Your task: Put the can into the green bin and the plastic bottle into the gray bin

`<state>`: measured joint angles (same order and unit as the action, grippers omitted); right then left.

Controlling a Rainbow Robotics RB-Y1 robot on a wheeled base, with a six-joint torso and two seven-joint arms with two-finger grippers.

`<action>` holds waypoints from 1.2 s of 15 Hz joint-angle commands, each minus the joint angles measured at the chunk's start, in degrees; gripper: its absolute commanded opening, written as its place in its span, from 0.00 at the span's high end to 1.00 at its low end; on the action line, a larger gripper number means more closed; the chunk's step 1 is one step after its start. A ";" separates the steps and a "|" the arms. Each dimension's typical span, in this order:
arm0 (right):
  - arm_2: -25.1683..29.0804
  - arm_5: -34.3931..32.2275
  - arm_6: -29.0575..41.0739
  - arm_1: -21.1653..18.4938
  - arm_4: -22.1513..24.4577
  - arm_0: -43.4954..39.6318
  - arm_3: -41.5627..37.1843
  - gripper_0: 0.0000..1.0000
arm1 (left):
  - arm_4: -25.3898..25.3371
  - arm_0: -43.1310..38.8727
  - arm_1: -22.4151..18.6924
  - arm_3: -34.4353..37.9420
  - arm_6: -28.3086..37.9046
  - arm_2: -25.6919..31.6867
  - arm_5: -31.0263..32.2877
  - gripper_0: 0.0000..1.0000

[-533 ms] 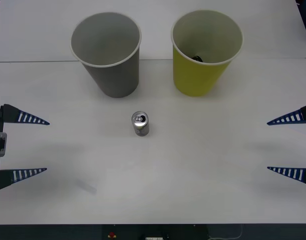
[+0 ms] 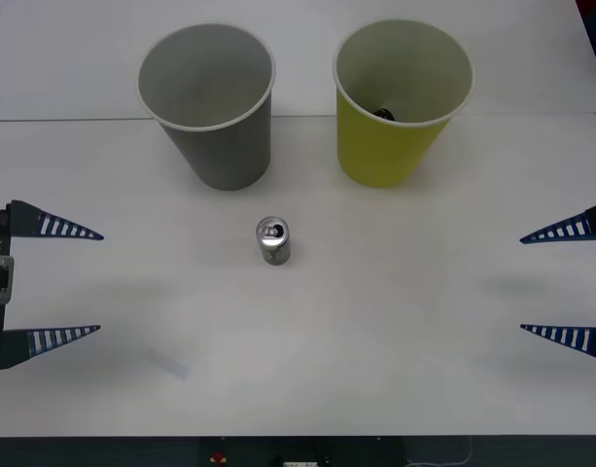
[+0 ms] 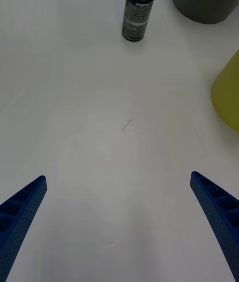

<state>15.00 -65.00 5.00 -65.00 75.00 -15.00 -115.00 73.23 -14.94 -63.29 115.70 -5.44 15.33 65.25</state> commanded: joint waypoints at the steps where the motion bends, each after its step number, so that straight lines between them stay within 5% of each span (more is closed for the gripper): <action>1: 0.00 0.00 0.00 0.00 0.00 0.00 0.00 0.00 | -0.46 0.00 0.09 -1.62 0.00 -1.35 -0.04 0.00; 7: 0.00 0.00 0.00 0.00 0.00 0.00 0.00 0.00 | -7.05 0.88 0.18 -9.27 -1.41 -8.03 -1.79 0.00; 14: 0.00 0.00 0.00 0.00 0.00 0.00 0.00 0.00 | -23.05 0.88 0.18 -19.46 -16.35 -18.93 -11.02 0.00; 18: 0.00 0.00 0.00 0.00 0.00 0.00 0.00 0.00 | -29.81 1.76 1.76 -19.99 -18.37 -24.29 -17.26 0.00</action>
<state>15.00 -65.00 5.00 -65.00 75.00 -15.00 -115.00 44.12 -13.56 -62.09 95.83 -23.84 -8.33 48.80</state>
